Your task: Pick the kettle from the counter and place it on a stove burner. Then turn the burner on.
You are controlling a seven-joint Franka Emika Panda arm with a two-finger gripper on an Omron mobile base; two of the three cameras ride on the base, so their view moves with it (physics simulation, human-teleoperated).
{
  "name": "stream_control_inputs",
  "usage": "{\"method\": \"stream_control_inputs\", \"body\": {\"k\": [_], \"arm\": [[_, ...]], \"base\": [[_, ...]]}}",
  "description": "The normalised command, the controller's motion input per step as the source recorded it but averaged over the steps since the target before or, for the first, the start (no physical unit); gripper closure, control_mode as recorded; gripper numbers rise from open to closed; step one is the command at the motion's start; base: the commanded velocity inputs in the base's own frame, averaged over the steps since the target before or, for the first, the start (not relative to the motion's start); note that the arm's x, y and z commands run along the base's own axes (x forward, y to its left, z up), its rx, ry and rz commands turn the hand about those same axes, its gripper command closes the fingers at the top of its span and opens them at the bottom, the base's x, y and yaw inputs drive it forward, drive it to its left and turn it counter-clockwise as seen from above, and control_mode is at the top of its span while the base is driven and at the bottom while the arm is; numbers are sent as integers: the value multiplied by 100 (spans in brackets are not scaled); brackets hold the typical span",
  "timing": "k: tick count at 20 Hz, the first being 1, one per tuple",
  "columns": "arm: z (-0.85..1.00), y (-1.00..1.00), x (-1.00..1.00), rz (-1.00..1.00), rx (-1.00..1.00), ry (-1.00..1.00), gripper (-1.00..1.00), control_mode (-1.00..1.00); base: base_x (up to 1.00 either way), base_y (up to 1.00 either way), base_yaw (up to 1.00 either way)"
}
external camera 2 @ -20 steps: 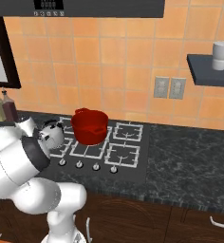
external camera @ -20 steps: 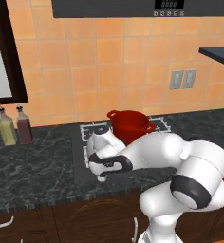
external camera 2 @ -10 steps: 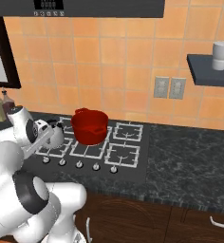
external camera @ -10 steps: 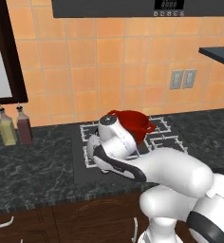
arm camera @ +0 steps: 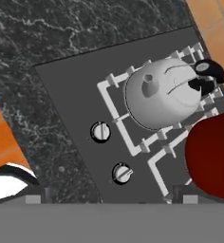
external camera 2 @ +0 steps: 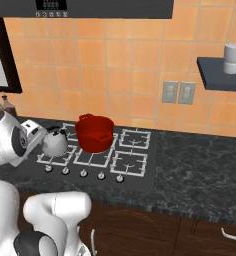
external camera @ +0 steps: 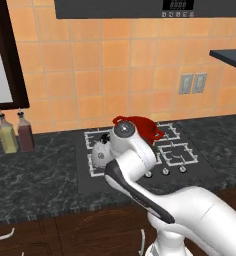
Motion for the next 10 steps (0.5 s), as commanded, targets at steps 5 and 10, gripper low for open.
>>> {"method": "stream_control_inputs", "body": {"k": [5,10], "arm": [[34,11,-37,1,5,-18,-100,-100],[31,31,-43,0,4,-14,-100,-100]], "base": [[0,0,0],[0,0,0]]}}
